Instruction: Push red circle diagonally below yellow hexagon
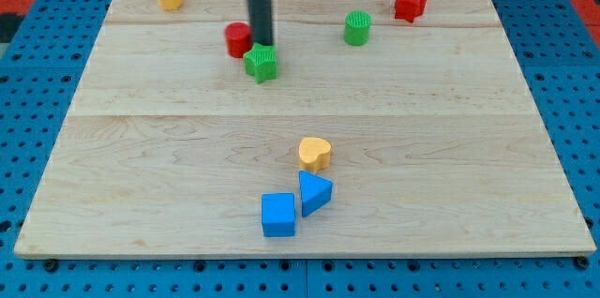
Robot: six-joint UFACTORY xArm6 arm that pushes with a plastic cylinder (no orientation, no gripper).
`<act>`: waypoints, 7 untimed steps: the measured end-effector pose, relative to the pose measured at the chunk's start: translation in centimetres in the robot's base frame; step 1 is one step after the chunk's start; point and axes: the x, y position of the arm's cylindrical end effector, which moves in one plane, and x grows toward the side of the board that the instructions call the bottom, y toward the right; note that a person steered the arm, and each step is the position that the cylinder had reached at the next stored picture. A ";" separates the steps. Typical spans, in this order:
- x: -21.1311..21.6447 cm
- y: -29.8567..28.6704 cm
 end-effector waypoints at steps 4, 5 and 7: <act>-2.6 2.8; -1.3 13.2; 10.6 23.5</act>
